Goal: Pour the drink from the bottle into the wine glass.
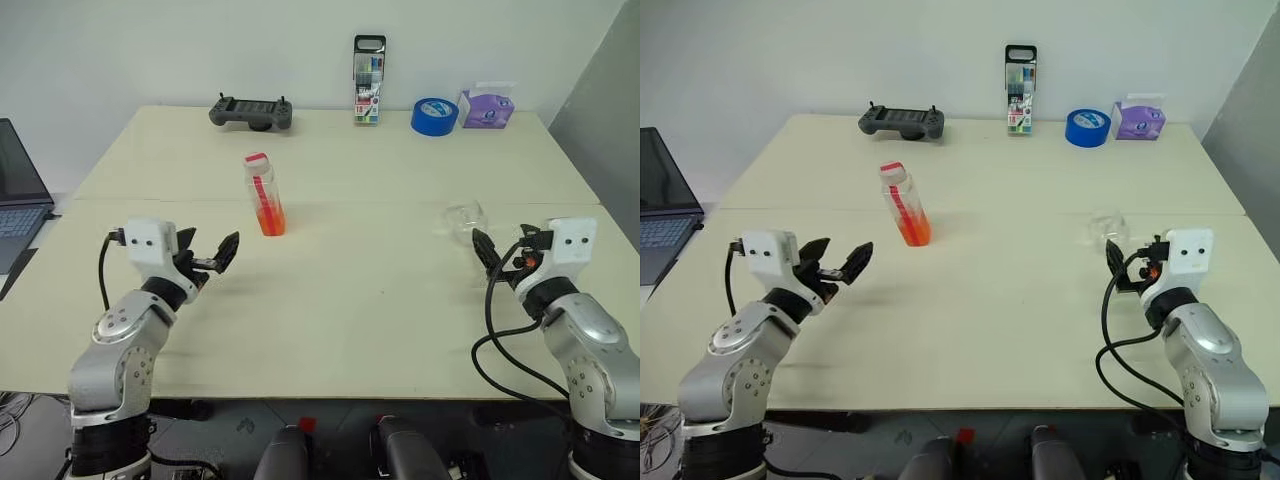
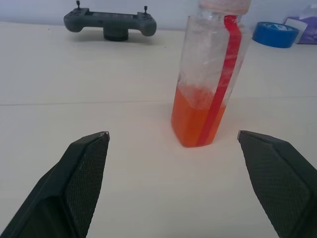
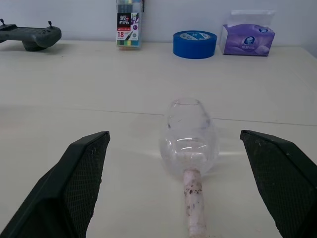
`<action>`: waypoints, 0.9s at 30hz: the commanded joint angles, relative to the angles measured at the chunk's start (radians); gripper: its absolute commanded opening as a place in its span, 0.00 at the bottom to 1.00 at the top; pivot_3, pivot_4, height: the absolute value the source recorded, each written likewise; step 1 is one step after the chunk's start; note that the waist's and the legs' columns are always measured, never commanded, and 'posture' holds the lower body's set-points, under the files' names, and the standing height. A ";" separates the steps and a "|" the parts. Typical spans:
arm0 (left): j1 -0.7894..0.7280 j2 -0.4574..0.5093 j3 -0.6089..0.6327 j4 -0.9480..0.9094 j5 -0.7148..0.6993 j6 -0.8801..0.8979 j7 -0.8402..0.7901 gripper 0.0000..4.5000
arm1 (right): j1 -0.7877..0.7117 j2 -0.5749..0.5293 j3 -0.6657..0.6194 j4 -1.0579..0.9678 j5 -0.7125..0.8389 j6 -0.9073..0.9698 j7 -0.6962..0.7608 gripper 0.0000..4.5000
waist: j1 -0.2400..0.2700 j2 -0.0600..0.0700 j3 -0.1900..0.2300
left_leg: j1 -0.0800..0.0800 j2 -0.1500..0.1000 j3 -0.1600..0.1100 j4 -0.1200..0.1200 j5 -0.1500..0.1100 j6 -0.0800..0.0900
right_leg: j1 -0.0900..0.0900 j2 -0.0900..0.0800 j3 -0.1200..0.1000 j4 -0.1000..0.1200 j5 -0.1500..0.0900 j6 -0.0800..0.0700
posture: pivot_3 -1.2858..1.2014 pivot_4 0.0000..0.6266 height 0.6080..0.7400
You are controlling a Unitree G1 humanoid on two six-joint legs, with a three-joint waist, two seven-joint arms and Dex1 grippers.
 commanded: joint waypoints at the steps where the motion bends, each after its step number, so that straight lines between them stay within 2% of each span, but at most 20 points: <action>1: -0.001 0.024 0.032 -0.053 -0.013 0.004 -0.001 0.99 | 0.022 0.003 -0.027 -0.054 0.015 -0.005 -0.001 1.00 | 0.000 0.000 0.000 | 0.000 0.000 0.000 0.000 0.000 0.000 | 0.000 0.000 0.000 0.000 0.000 0.000 | 0.52 0.24 1.00; 10: -0.024 0.048 0.001 -0.038 -0.005 0.018 -0.018 0.99 | 0.044 0.025 -0.010 -0.071 0.028 -0.012 0.001 1.00 | 0.000 0.000 0.000 | 0.000 0.000 0.000 0.000 0.000 0.000 | 0.001 0.000 0.000 0.000 0.000 0.000 | 0.52 0.24 1.00; 13: -0.089 0.046 -0.034 -0.023 0.015 0.035 0.009 0.99 | 0.025 -0.036 0.064 -0.107 0.084 0.014 0.120 1.00 | 0.001 0.000 0.000 | 0.000 0.000 0.000 0.000 0.000 0.000 | 0.001 0.000 -0.001 0.000 0.000 0.000 | 0.52 0.24 1.00; 16: -0.180 0.020 -0.052 -0.034 0.006 0.071 0.054 0.99 | -0.041 -0.104 0.167 -0.137 0.160 0.111 0.208 1.00 | 0.000 0.000 0.000 | 0.001 -0.001 0.000 0.001 0.000 0.000 | 0.001 0.002 -0.001 0.000 0.000 0.000 | 0.52 0.24 1.00; 20: -0.313 -0.023 -0.067 -0.018 -0.009 0.165 0.133 0.99 | -0.181 -0.089 0.228 -0.095 0.205 0.178 0.209 1.00 | 0.000 -0.001 0.000 | 0.000 0.000 -0.002 0.001 0.000 0.000 | 0.002 0.003 -0.002 0.000 0.000 0.000 | 0.52 0.24 1.00; 27: -0.279 -0.060 -0.175 0.027 0.095 0.126 0.154 0.99 | -0.326 -0.063 0.265 0.004 0.180 0.161 0.209 1.00 | 0.000 -0.001 0.000 | 0.000 0.000 -0.002 0.000 0.000 0.000 | 0.001 0.002 -0.002 -0.001 0.001 -0.002 | 0.52 0.24 1.00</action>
